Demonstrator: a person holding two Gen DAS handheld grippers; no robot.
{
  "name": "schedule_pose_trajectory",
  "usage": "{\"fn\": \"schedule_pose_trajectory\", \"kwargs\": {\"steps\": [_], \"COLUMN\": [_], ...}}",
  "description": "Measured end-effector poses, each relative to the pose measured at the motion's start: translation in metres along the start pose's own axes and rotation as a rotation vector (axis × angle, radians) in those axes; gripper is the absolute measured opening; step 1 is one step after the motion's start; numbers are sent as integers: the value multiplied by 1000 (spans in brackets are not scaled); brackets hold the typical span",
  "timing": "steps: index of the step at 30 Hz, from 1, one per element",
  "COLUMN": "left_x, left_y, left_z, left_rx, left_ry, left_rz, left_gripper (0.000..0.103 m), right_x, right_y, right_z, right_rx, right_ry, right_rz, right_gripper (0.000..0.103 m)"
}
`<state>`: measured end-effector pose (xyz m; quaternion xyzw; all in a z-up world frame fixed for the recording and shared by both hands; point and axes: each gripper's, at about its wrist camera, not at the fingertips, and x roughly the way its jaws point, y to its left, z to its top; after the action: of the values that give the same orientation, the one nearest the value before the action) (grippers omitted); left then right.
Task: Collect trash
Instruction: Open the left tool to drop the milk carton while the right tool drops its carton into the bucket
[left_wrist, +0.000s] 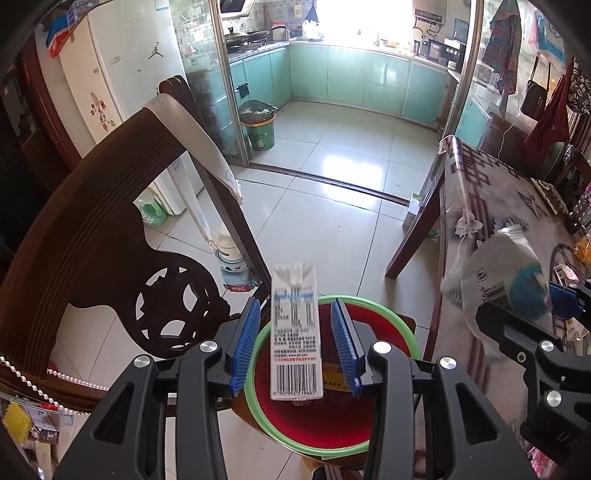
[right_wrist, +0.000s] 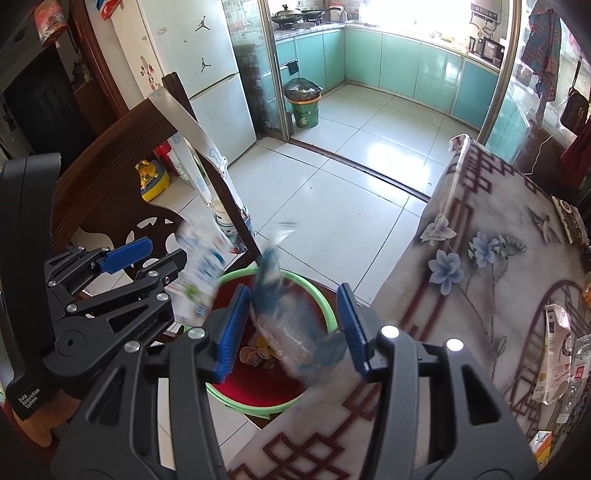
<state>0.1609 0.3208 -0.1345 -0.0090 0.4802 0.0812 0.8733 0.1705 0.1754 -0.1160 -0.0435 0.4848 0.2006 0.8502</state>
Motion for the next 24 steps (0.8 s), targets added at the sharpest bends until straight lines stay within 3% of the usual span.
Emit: {"fn": "schedule_pose_trajectory", "kwargs": {"steps": [14,18,24], "left_x": [-40,-65,-105], "left_y": [-1,-6,-19], "left_z": [-3,-6,-10], "left_rx": [-5,11,49], "left_ry": [-65,-118,-201], "left_rz": [19,49,87], "left_gripper": [43,50,50], "right_x": [-34,-49,-66], "right_y": [-9,-12,-21], "right_z": [-9,-18,-36], "right_rx": [-3,3,13], "right_ry": [-46,-66,-75], "right_rz": [-23,-34,-46], "right_gripper": [47,50,50]}}
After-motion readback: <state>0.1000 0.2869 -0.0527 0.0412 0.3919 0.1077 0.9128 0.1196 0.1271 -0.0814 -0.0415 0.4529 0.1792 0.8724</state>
